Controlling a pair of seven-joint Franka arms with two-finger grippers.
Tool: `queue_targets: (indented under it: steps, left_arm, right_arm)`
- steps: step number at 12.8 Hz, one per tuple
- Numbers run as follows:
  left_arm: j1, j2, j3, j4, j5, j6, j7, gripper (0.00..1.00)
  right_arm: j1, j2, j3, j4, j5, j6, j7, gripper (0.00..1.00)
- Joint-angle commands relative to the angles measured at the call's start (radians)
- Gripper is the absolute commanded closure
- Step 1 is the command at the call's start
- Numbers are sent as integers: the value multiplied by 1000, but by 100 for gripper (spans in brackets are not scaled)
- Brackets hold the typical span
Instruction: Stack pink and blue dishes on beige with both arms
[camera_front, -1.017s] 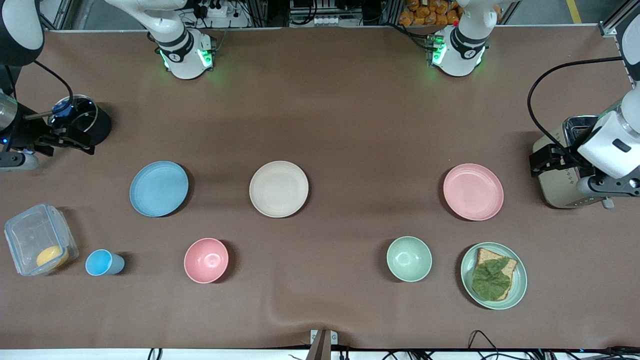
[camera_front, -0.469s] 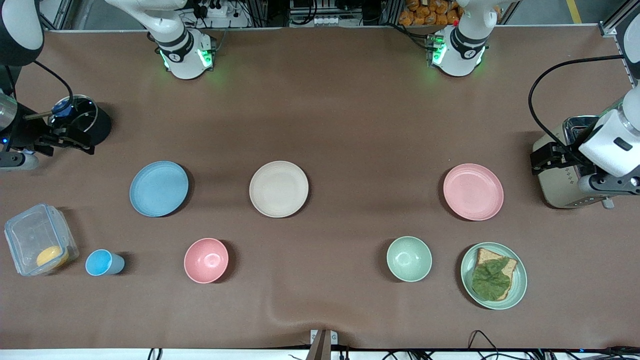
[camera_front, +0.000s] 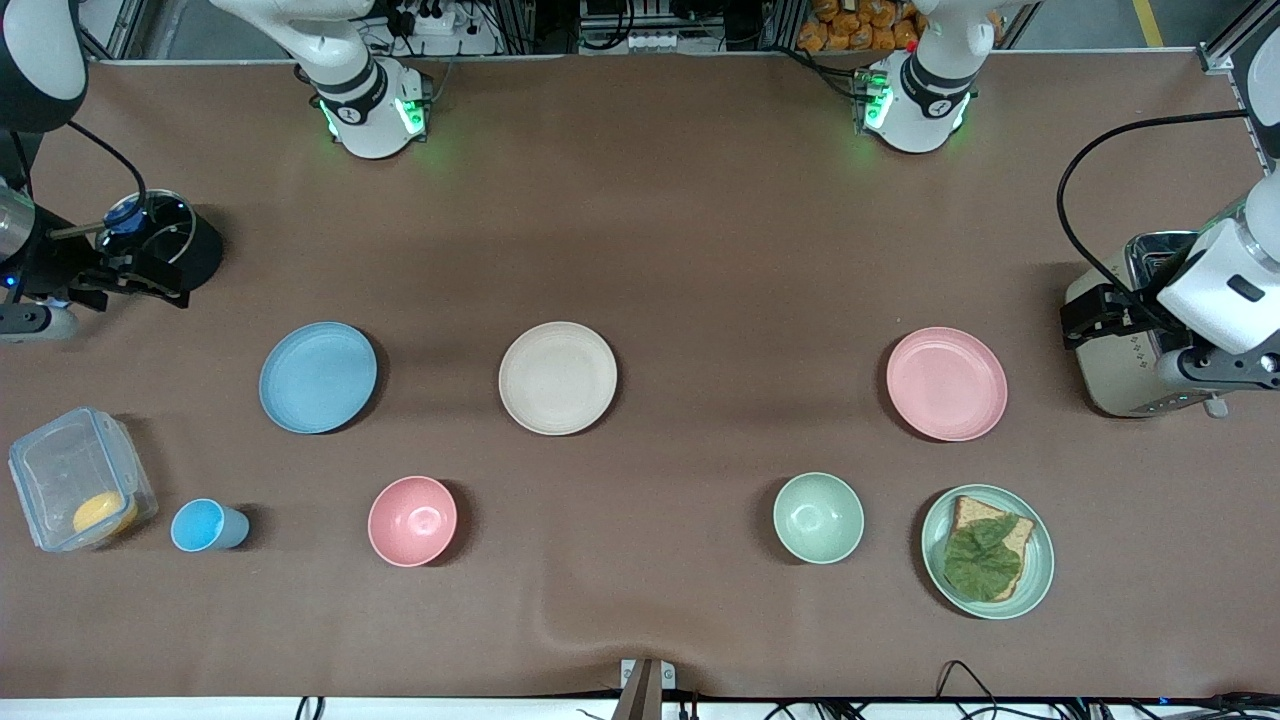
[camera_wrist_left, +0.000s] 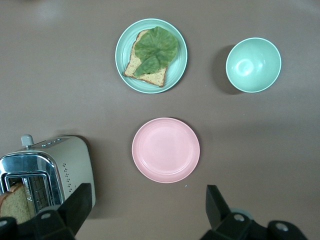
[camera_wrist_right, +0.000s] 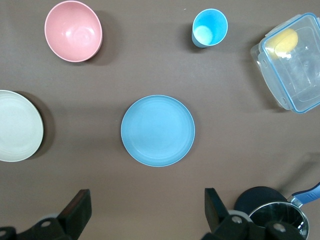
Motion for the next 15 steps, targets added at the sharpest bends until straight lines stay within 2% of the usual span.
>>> queue_targets:
  steps: [1,12,15]
  left_arm:
    - [3,-15,3,-3,-18,-16,-14,0]
    - [26,-44,3,-6,-18,-62,36,0]
    - [40,-71,-3,-37,-22,-72,38,0]
  right_arm:
    - [10,-23,-6,-22,-16,-1,18,0]
    - [10,-23,-6,-22,-16,-3,18,0]
    - [10,-23,-6,-22,-16,-3,18,0]
